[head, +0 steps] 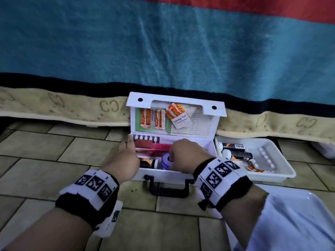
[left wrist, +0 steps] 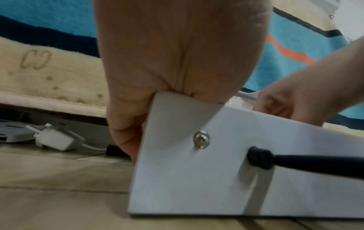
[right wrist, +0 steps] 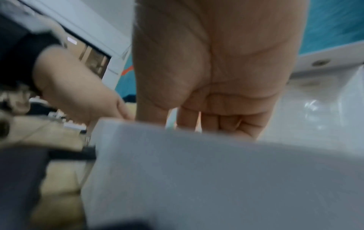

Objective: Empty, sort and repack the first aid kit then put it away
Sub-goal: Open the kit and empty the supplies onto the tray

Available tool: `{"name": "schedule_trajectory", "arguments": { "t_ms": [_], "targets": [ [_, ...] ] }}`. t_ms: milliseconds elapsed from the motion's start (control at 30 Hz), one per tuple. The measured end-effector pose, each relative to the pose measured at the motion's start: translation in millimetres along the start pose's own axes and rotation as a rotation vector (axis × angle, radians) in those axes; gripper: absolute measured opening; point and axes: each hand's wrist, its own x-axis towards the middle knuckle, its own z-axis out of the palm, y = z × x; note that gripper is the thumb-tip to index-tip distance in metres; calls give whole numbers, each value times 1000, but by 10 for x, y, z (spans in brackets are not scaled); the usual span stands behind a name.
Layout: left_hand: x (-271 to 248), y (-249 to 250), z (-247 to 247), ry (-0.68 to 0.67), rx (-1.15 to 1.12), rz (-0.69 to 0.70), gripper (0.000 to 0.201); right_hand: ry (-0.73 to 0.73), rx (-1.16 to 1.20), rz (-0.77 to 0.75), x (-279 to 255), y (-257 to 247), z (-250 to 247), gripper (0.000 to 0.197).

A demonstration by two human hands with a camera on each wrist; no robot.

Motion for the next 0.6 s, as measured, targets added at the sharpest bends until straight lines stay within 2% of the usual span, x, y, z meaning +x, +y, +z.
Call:
{"name": "schedule_trajectory", "arguments": {
  "t_ms": [67, 167, 233, 333, 433, 600],
  "targets": [
    [35, -43, 22, 15, 10, 12, 74, 78, 145, 19, -162, 79, -118, 21],
    [66, -67, 38, 33, 22, 28, 72, 229, 341, 90, -504, 317, -319, 20],
    [75, -47, 40, 33, 9, 17, 71, 271, 383, 176, -771, 566, -410, 20],
    [87, -19, 36, 18, 24, -14, 71, 202, 295, 323, -1132, 917, -406, 18],
    [87, -12, 47, 98, 51, 40, 63, 86, 194, 427, -1330, 1118, -216, 18],
    [82, 6, 70, 120, 69, 37, 64, -23, 175, 427, -1322, 1152, 281, 17]
  ]
}}
